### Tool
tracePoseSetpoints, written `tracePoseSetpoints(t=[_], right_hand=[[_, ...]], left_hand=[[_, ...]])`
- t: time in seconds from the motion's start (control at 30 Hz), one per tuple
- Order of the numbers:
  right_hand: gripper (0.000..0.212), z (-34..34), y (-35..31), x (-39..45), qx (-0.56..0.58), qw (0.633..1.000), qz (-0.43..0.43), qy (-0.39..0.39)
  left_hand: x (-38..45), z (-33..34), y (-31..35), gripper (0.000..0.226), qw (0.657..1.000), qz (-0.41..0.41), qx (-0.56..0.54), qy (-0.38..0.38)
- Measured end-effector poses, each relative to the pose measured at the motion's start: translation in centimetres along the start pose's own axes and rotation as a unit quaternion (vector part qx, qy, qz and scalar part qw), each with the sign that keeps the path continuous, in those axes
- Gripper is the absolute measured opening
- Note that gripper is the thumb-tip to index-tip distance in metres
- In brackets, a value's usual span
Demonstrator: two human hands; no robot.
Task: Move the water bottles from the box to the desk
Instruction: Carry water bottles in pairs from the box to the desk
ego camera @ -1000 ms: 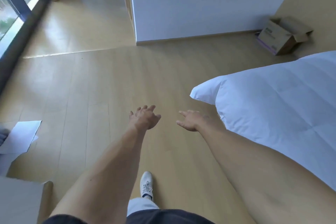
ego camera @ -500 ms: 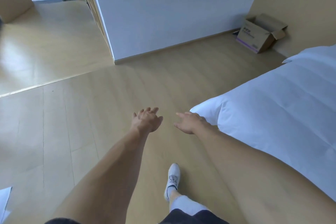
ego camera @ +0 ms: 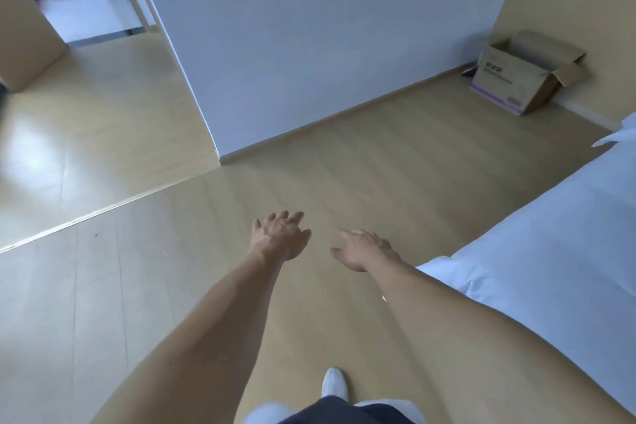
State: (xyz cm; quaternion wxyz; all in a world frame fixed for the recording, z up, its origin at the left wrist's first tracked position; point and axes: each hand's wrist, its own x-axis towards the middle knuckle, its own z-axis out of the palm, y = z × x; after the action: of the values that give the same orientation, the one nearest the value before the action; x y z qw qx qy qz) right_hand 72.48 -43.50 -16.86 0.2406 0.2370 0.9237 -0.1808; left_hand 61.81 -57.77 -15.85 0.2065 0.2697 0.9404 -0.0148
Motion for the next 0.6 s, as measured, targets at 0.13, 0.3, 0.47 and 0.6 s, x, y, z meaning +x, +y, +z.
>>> tracePoseSetpoints(t=[0.13, 0.3, 0.47, 0.6], right_hand=[[0.056, -4.1, 0.7, 4.6, 0.003, 1.0, 0.013, 0.009], [0.058, -8.9, 3.5, 10.5, 0.021, 0.997, 0.062, 0.03], [0.057, -14.4, 7.6, 17.5, 0.031, 0.99, 0.122, 0.064], [0.059, -19.5, 9.8, 23.9, 0.043, 0.978, 0.18, 0.095]], left_hand=[[5.8, -3.1, 1.2, 0.059, 0.999, 0.029, 0.02, 0.001], [14.8, -6.3, 3.4, 0.061, 0.996, 0.07, 0.046, -0.008], [25.3, -9.2, 7.5, 0.06, 0.989, 0.136, 0.052, -0.011], [33.6, -12.5, 10.9, 0.06, 0.979, 0.195, 0.062, -0.012]])
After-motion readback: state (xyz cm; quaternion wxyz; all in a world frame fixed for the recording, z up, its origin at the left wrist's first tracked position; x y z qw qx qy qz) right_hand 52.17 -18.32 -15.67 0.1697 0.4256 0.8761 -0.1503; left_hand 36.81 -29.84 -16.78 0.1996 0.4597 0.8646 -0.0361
